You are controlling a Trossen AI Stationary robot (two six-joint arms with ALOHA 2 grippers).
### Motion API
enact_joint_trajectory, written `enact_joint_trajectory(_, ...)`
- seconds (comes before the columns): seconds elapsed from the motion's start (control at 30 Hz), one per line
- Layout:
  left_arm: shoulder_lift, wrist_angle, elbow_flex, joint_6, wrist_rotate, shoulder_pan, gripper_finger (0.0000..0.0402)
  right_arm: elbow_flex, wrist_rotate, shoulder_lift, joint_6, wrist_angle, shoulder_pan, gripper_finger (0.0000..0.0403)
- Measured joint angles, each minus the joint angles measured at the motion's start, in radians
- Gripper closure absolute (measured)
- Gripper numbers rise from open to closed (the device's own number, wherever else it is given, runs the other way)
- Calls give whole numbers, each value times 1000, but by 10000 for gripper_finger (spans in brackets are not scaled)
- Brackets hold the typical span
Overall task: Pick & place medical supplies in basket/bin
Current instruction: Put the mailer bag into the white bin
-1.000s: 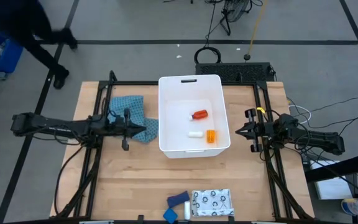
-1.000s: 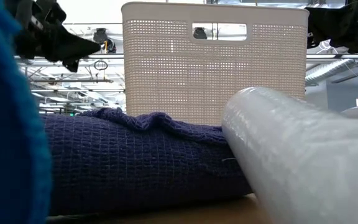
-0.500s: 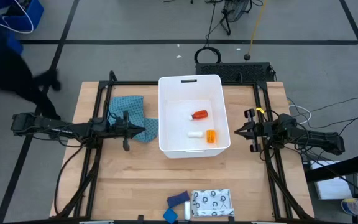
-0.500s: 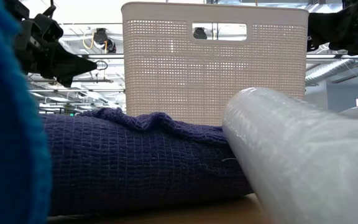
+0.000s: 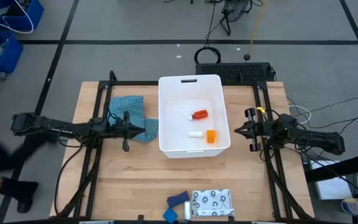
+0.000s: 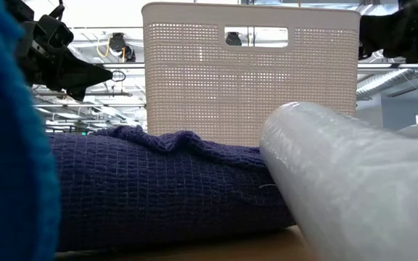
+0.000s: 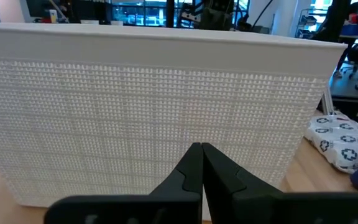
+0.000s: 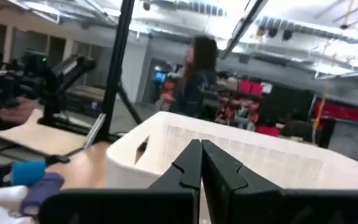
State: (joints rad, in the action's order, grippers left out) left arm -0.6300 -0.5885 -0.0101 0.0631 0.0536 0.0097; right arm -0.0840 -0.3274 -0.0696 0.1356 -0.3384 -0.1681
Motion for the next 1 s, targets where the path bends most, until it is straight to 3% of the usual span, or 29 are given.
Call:
enact_joint_trajectory(0.13,0,0,0,1,0,0,399,-90,-21,-21,6,69,15,403)
enact_joint_trajectory(0.33,0,3,0,2,0,0,389,-332,-19,-137,19,348,71,403)
enact_joint_trajectory(0.53,0,3,0,-5,44,0,391,-484,-11,-303,32,402,177,403)
enact_joint_trajectory(0.77,0,2,0,-5,70,0,390,-633,113,-505,-9,501,360,403)
enact_joint_trajectory(1.0,0,2,0,-9,79,0,370,-748,318,-751,-58,562,660,403)
